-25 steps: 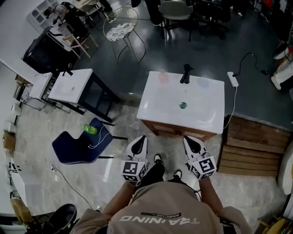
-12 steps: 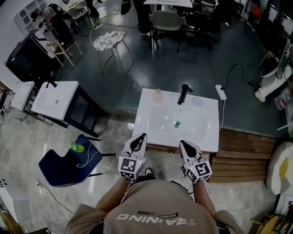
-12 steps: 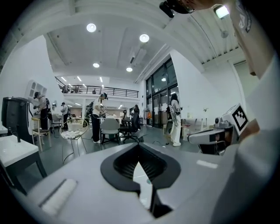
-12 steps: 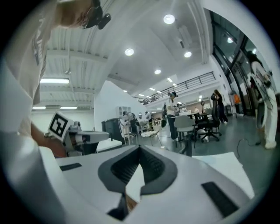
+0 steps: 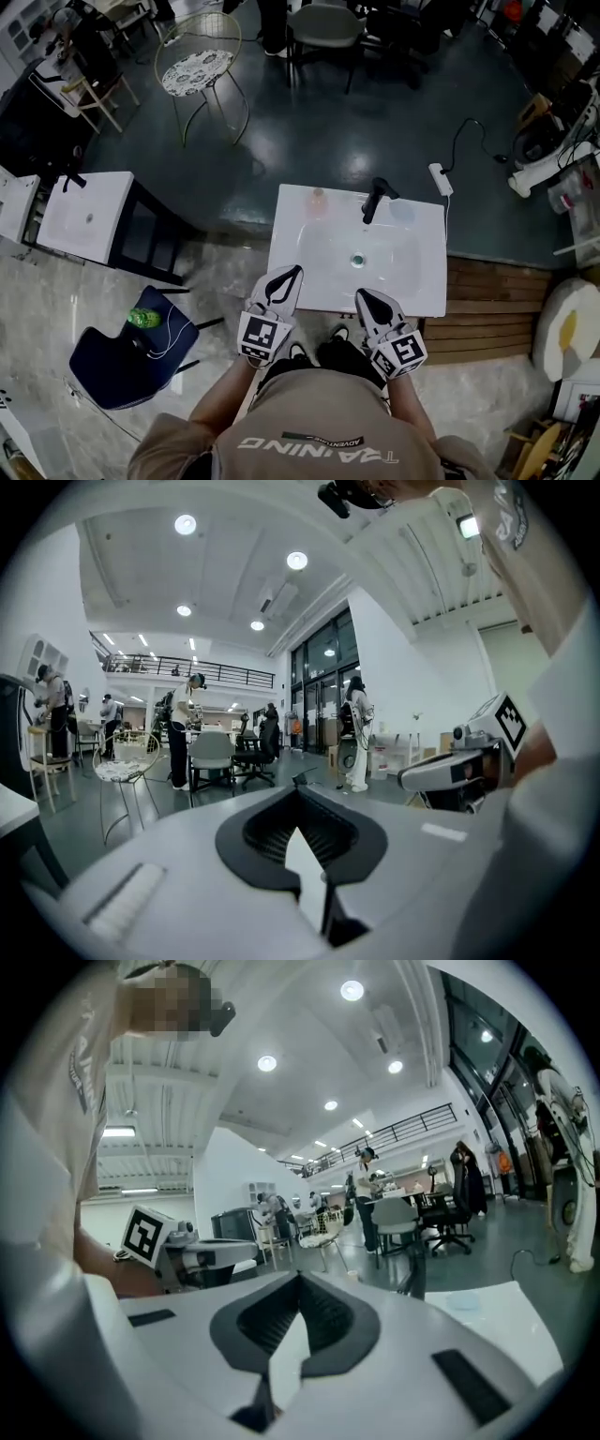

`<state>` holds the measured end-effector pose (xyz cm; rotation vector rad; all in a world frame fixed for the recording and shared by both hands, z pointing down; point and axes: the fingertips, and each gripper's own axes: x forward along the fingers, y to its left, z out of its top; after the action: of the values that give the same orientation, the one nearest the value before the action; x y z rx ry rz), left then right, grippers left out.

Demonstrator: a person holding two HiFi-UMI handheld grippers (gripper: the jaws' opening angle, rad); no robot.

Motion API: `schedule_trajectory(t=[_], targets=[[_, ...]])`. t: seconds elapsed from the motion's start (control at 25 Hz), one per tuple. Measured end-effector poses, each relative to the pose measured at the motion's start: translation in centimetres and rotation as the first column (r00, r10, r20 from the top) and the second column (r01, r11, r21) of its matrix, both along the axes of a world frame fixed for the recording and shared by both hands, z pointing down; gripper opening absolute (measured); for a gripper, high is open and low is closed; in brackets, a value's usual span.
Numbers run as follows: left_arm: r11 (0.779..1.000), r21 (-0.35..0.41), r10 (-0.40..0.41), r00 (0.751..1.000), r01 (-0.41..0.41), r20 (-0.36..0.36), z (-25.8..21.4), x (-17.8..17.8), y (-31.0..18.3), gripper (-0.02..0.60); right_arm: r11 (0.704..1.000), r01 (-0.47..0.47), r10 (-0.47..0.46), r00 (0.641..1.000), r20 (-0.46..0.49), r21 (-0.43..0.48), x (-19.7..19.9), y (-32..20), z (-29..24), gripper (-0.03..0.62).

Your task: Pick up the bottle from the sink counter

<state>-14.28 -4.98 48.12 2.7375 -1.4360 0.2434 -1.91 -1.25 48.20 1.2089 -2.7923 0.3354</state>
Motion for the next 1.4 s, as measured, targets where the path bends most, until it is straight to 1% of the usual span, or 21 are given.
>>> schedule_trajectory(t=[0.16, 0.24, 0.36, 0.52, 0.72, 0.92, 1.08, 1.2, 1.4], targets=[[0.999, -0.043, 0.000, 1.000, -0.001, -0.020, 1.4, 1.1, -2.5, 0.008, 1.000, 0.016, -0.016, 1.000, -0.006, -0.003, 0.8, -2.8, 1.1, 0.008], [0.998, -0.066, -0.021, 0.999, 0.020, -0.027, 1.8, 1.4, -3.9, 0.008, 1.000, 0.029, -0.029, 1.000, 0.005, 0.003, 1.3, -4.6, 1.1, 0.008], [0.994, -0.094, -0.054, 0.997, 0.049, -0.051, 1.1, 2.3, -6.1, 0.008, 0.998, 0.058, -0.059, 0.998, 0.023, 0.019, 2.4, -7.4, 0.8, 0.008], [0.995, -0.095, -0.049, 0.998, 0.045, -0.044, 0.5, 4.2, -8.7, 0.008, 0.992, 0.117, -0.118, 0.992, 0.032, 0.036, 3.3, -11.2, 0.4, 0.008], [0.990, -0.103, -0.096, 0.995, 0.094, -0.023, 0.7, 6.0, -11.4, 0.008, 0.985, 0.170, -0.172, 0.984, 0.056, 0.034, 4.5, -14.7, 1.1, 0.008], [0.977, -0.146, -0.157, 0.987, 0.153, -0.016, 1.8, 5.7, -12.5, 0.008, 0.979, 0.205, -0.204, 0.977, 0.058, -0.002, 4.7, -16.6, 2.4, 0.008], [0.963, -0.175, -0.218, 0.974, 0.205, -0.055, 2.3, 5.4, -14.3, 0.008, 0.978, 0.206, -0.206, 0.978, 0.021, -0.023, 5.3, -17.9, 3.6, 0.008], [0.960, -0.185, -0.225, 0.972, 0.209, -0.070, 2.5, 5.1, -15.6, 0.008, 0.980, 0.197, -0.197, 0.980, -0.014, -0.037, 5.4, -18.8, 4.8, 0.008], [0.967, -0.160, -0.203, 0.979, 0.197, -0.023, 3.2, 4.0, -16.4, 0.008, 0.982, 0.183, -0.184, 0.983, -0.019, -0.054, 4.1, -19.1, 5.5, 0.008]])
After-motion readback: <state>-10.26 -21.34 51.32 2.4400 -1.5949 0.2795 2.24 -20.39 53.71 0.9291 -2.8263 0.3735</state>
